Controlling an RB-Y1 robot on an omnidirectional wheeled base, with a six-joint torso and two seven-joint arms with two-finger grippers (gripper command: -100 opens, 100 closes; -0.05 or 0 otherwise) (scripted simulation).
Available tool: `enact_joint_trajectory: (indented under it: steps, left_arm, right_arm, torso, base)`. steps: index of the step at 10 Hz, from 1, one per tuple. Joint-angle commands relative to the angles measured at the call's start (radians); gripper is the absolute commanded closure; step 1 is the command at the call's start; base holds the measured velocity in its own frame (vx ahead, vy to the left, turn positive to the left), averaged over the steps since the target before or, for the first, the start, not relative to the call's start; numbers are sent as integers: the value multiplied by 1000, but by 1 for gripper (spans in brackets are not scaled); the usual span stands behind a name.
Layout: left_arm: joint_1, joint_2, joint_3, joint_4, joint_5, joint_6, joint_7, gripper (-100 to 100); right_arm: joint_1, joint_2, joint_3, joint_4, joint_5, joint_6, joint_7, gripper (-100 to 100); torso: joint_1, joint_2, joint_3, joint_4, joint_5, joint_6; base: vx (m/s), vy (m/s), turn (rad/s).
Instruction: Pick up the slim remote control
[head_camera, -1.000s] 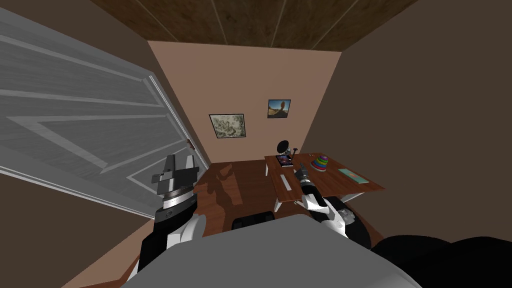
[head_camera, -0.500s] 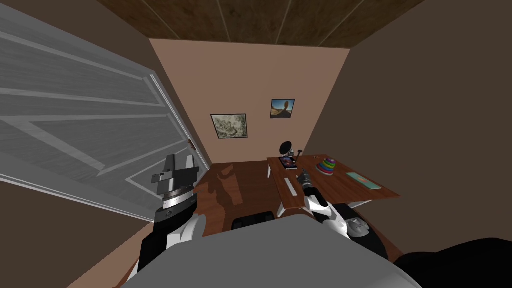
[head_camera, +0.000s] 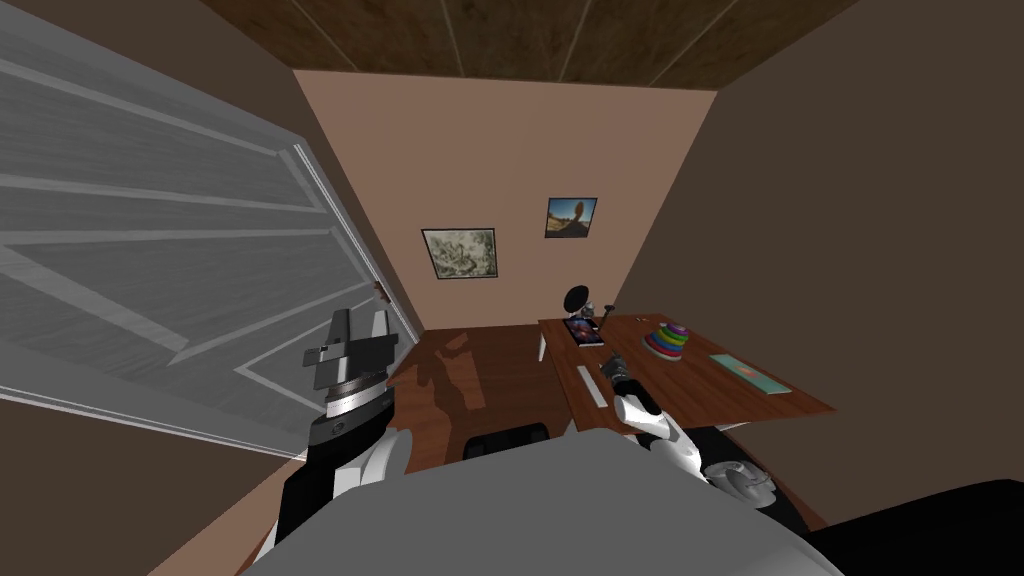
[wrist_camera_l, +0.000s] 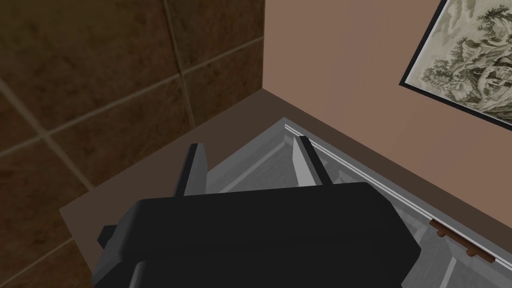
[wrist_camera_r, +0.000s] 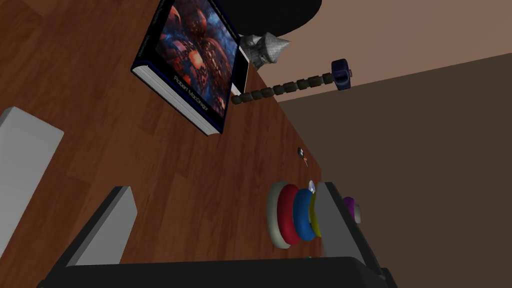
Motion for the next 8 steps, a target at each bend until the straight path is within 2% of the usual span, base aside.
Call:
enact_joint_trajectory:
  steps: [1,2,3,4,5,8]
  left_arm:
    - [0,0,0,0,0,0,0,0]
    - [0,0,0,0,0,0,0,0]
    - [0,0,0,0,0,0,0,0]
    - [0,0,0,0,0,0,0,0]
    - [0,0,0,0,0,0,0,0]
    - [0,0,0,0,0,0,0,0]
  right_arm:
    - [-2,-2,-9,41,-10,37,-7,-100]
    - [-16,-12,-27,65,-32,83,-23,-100]
    - [-16,-12,-27,103,-32,84,-23,-100]
    - [-29,-21,-45,132,-54,120,-38,-100]
    - [-29,-21,-45,164,-54,131,-38,-100]
    - [-52,-38,-80,268,-96,211,-67,-100]
  torso:
    - [0,0,0,0,0,0]
    - [0,1,0,0,0,0]
    - [0,1,0,0,0,0]
    - [0,2,1,0,0,0]
    - [-1,0,0,0,0,0]
    - [-1,2,1,0,0,0]
  base:
    - [122,19,9]
    - [129,22,5]
    - [111,13,3]
    - [143,8,-8]
    - [116,1,2]
    - [129,0,-9]
